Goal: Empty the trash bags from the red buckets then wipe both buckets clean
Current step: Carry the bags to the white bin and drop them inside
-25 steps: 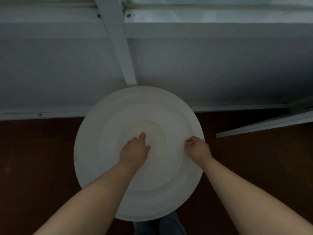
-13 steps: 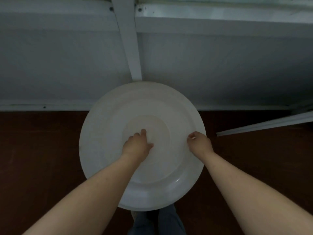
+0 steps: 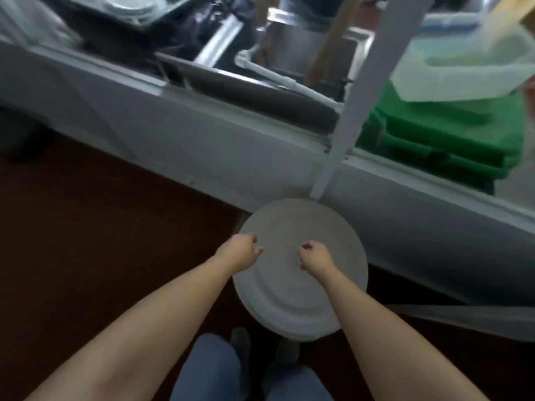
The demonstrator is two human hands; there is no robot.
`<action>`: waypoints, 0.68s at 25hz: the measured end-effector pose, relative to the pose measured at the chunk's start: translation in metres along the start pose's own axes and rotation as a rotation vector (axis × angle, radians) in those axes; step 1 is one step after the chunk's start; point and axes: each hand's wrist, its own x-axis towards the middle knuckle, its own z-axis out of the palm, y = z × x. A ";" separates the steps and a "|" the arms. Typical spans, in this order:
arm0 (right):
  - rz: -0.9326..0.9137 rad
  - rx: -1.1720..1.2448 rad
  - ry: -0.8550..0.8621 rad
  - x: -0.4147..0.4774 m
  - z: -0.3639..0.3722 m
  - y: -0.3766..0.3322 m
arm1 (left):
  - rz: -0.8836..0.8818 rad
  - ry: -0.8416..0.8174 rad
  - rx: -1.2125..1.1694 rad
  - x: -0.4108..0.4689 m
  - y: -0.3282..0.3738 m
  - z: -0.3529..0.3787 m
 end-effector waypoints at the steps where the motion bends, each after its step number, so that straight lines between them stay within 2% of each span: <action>1: -0.025 -0.032 -0.041 -0.017 0.011 -0.024 | -0.033 0.012 -0.040 -0.021 -0.018 -0.016; 6: -0.119 -0.227 -0.199 -0.070 0.089 -0.140 | -0.152 0.115 -0.255 -0.091 -0.142 -0.085; 10: -0.229 -0.365 -0.225 -0.097 0.193 -0.251 | -0.261 0.192 -0.370 -0.135 -0.280 -0.140; 17: -0.351 -0.337 -0.336 -0.156 0.392 -0.441 | -0.452 0.370 -0.557 -0.222 -0.513 -0.222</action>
